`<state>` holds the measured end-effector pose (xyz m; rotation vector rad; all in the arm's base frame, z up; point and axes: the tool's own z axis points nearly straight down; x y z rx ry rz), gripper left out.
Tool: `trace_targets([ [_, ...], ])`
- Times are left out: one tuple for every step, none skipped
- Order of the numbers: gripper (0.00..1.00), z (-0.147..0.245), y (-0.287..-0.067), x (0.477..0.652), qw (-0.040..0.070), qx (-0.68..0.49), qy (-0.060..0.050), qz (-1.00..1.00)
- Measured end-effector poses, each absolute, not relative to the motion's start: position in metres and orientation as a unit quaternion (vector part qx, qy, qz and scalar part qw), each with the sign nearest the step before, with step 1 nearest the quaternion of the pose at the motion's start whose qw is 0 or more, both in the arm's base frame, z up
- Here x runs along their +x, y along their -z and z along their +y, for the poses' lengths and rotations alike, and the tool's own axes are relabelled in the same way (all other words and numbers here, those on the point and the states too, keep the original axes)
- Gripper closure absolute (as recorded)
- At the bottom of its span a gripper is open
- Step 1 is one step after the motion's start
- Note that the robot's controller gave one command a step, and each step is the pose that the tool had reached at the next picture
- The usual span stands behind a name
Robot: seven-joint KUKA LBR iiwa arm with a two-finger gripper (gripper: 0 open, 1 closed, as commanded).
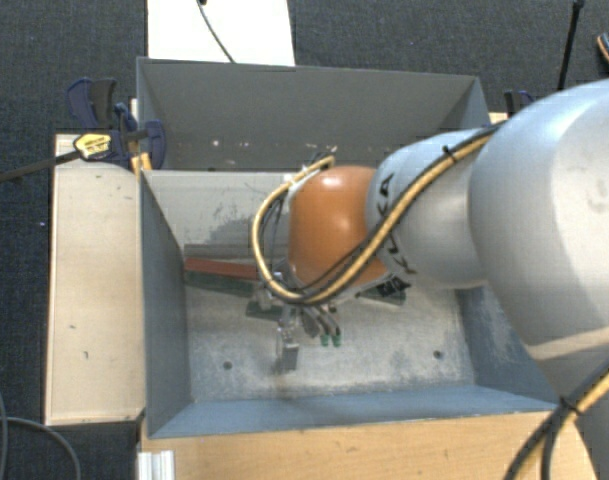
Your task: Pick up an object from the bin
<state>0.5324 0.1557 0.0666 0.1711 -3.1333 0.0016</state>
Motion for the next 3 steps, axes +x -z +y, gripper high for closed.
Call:
trace_targets([
  [0.0,0.108,-0.071,0.594,-0.004,0.129,-0.001,-0.992],
  [1.0,0.111,-0.072,0.593,-0.003,0.127,0.001,-0.992],
  [1.0,0.111,-0.214,0.585,-0.005,0.119,0.0,-0.993],
])
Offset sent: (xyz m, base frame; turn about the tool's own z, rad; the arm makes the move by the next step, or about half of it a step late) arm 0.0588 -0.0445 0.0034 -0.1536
